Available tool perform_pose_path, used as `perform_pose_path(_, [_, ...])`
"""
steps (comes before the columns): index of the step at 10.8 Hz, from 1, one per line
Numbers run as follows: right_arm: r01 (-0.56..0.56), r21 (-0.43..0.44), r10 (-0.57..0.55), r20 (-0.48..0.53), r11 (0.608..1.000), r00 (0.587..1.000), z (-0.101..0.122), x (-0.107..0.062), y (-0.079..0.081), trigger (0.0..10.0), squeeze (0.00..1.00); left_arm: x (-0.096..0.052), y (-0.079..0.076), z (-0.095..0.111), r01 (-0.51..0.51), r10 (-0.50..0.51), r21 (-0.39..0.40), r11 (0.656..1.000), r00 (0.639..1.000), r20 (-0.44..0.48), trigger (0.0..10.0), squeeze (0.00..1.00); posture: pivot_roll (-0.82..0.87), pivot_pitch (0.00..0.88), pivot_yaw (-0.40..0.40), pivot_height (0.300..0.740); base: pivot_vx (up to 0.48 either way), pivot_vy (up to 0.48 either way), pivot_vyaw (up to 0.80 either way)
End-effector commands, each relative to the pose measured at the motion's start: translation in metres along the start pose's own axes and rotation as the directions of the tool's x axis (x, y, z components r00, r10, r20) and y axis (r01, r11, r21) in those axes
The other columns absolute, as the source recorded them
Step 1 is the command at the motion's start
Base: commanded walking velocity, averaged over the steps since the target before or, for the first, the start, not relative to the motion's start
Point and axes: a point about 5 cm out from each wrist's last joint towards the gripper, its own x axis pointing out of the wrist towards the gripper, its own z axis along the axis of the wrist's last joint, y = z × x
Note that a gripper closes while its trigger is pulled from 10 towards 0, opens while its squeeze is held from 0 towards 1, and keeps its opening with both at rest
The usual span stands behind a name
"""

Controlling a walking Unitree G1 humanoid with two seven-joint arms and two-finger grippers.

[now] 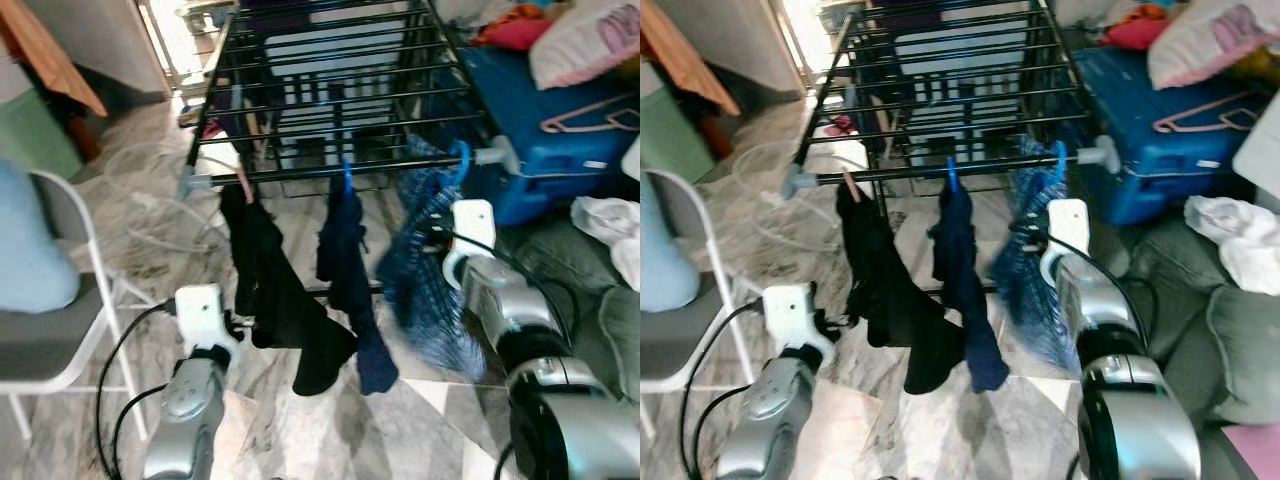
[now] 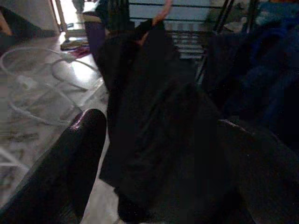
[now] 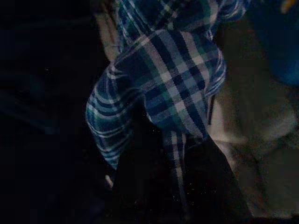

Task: Hang hanger

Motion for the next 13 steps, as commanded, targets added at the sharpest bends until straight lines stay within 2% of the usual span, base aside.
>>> perform_pose_path(1, [-0.023,-0.022,0.024,0.053,0.999,0.998,0.019,0.003,0.008,10.0,0.00,-0.004,0.008,0.003,-0.013,0.013,0.018,1.000,1.000,-0.002,10.0,0.00,-0.03,0.000,0.116,0.740,0.000,0.000,0.00])
perform_pose_path(3, [-0.028,-0.003,0.028,0.039,1.000,0.999,0.028,0.007,0.010,10.0,0.00,-0.012,0.014,0.005,-0.016,0.017,0.039,0.999,1.000,-0.017,10.0,0.00,0.01,0.010,0.128,0.740,0.000,0.000,0.00])
perform_pose_path(4, [-0.017,0.052,0.016,0.024,0.998,1.000,0.032,0.008,0.009,10.0,0.00,-0.017,0.018,0.006,-0.021,0.022,0.052,0.998,0.999,-0.025,10.0,0.00,0.03,0.017,0.131,0.740,0.000,0.000,0.00])
perform_pose_path(7, [-0.010,0.095,0.010,-0.005,0.995,1.000,0.034,0.009,0.007,10.0,0.00,-0.027,0.030,0.010,-0.026,0.031,0.088,0.996,0.998,-0.048,10.0,0.00,0.07,0.027,0.147,0.740,0.000,0.000,0.00])
perform_pose_path(9, [-0.008,0.094,0.010,-0.023,0.996,1.000,0.031,0.010,0.010,10.0,0.00,-0.032,0.036,0.013,-0.023,0.030,0.103,0.994,0.998,-0.061,10.0,0.00,0.09,0.032,0.154,0.740,0.000,0.000,0.00])
perform_pose_path(10, [-0.007,0.098,0.012,-0.050,0.995,0.999,0.022,0.011,0.013,10.0,0.00,-0.035,0.038,0.015,-0.022,0.030,0.114,0.993,0.997,-0.068,10.0,0.00,0.11,0.034,0.160,0.740,0.000,0.000,0.00])
perform_pose_path(12, [0.008,0.062,-0.007,-0.011,0.998,1.000,0.026,0.011,0.011,10.0,0.00,-0.034,0.038,0.022,-0.020,0.027,0.120,0.993,0.998,-0.056,10.0,0.00,0.11,0.033,0.163,0.740,0.000,0.000,0.00])
perform_pose_path(13, [0.020,-0.011,-0.019,0.023,1.000,1.000,0.028,0.010,0.007,10.0,0.00,-0.031,0.036,0.026,-0.014,0.018,0.104,0.995,0.999,-0.041,10.0,0.00,0.10,0.030,0.164,0.740,0.000,0.000,0.00])
